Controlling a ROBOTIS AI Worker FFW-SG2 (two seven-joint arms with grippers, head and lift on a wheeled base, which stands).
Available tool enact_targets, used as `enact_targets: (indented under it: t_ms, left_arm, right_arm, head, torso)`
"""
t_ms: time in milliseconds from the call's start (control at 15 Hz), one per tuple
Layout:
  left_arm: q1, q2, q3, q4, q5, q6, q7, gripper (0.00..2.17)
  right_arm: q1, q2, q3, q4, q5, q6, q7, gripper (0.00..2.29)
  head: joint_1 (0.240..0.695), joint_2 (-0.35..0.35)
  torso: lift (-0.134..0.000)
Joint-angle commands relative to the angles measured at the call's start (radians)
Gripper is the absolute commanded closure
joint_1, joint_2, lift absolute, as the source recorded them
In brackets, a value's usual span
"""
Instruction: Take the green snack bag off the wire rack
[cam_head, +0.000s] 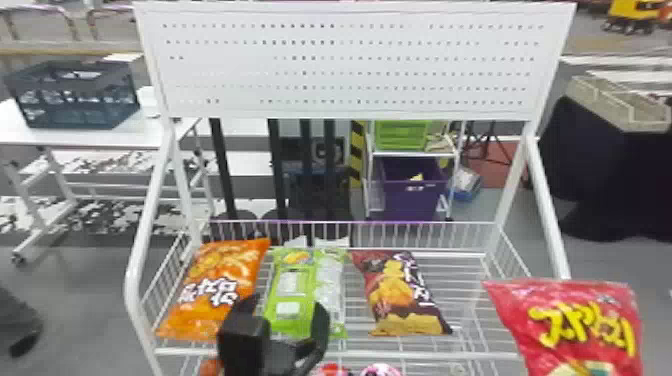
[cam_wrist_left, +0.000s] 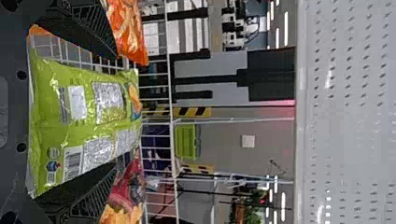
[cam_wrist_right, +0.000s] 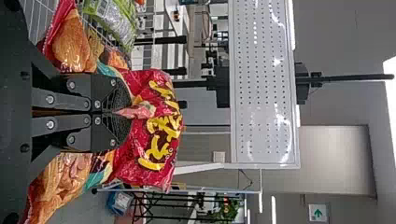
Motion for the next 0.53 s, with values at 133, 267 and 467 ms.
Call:
enact_targets:
  t_ms: [133, 267, 467]
  left_arm:
    - [-0.160, -0.058, -0.073, 0.228, 0.051, 0.020, 0.011, 0.09]
    - [-0.209, -0.078, -0.087, 0.313, 0.070, 0.020, 0.031, 0.09]
    - [-0.266, -0.095, -0.100, 0.399, 0.094, 0.020, 0.038, 0.14]
  right_arm:
    - [-0.012, -0.004, 0.005, 0.000, 0.005, 0.003, 0.000, 2.18]
    - [-0.013, -0.004, 0.007, 0.000, 0.006, 0.003, 0.000, 2.18]
    - [-0.010, -0.005, 0.008, -0.003, 0.008, 0.009, 0.000, 2.18]
  head:
    - [0.499, 0.000]
    - [0.499, 0.000]
    - [0.499, 0.000]
  torso:
    - [0.000]
    - [0.000]
    - [0.000]
